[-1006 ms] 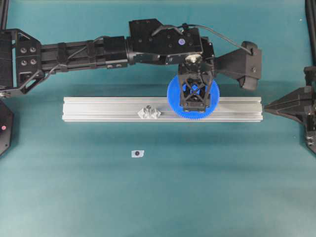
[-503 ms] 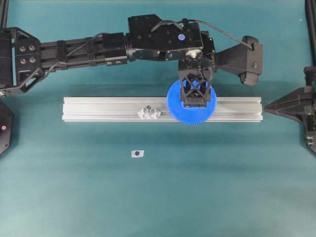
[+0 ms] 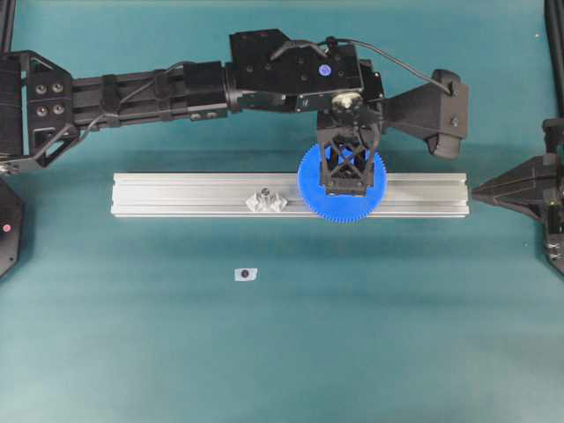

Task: Find the location of the shaft and insert the large gear.
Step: 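Raise the open left gripper away from the seated gear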

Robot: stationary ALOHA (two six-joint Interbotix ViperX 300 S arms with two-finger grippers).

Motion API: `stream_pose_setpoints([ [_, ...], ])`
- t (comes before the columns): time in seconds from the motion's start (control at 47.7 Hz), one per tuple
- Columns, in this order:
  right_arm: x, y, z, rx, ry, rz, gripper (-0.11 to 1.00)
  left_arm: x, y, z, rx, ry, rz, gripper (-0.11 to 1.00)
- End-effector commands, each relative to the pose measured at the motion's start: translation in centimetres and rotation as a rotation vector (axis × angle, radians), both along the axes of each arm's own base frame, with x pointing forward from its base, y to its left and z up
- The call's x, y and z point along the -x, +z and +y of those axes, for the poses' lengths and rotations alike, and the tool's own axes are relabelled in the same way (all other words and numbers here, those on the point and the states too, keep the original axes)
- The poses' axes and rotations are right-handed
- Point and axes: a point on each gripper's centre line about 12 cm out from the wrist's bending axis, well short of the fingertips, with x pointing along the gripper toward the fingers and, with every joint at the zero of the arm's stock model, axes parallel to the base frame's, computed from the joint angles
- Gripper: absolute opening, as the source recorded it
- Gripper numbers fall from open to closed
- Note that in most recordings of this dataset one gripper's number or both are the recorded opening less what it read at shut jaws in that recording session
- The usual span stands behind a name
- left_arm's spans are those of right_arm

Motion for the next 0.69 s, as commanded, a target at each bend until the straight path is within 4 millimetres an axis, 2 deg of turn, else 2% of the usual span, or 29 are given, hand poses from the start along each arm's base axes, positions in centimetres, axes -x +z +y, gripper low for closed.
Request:
stream_pose_setpoints([
  [0.0,-0.3,1.0,0.0,-0.011,-0.007,-0.025,-0.03,0.0,2.8,-0.5,-0.011,-0.006,-0.062,0.94],
  [0.671,-0.3,0.9,0.0,-0.011,-0.007,-0.022,-0.03,-0.3,5.7,-1.2,0.004,0.032,-0.104,0.94],
])
